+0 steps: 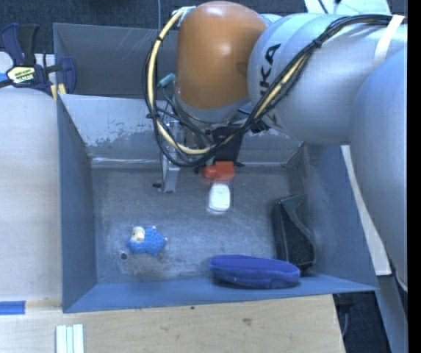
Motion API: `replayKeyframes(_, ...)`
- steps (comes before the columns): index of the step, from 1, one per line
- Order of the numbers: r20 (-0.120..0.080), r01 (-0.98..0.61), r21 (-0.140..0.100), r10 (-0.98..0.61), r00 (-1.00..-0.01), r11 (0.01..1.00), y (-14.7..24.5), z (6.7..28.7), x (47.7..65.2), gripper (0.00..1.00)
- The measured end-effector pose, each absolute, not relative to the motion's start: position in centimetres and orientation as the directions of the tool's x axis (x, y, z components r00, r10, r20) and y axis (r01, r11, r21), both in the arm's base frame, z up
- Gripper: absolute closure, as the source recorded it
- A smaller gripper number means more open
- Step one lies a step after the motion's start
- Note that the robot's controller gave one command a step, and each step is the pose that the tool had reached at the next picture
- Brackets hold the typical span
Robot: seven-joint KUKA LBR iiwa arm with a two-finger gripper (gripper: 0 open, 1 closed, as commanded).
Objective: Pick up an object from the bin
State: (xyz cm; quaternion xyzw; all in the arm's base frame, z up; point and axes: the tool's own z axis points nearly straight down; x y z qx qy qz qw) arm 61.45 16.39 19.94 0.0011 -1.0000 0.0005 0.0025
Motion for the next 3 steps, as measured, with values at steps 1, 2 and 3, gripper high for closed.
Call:
replayKeyframes(1,0.005,-0.269,0.000,-0.269,-0.963,0.963,16.6,12.7,53.4,0.00)
replayKeyframes(2,0.006,-0.247,0.001,-0.247,-0.969,0.969,17.7,6.6,49.4,0.00)
replayKeyframes(3,-0.002,-0.245,0.001,-0.245,-0.970,0.970,17.7,7.0,49.7,1.00)
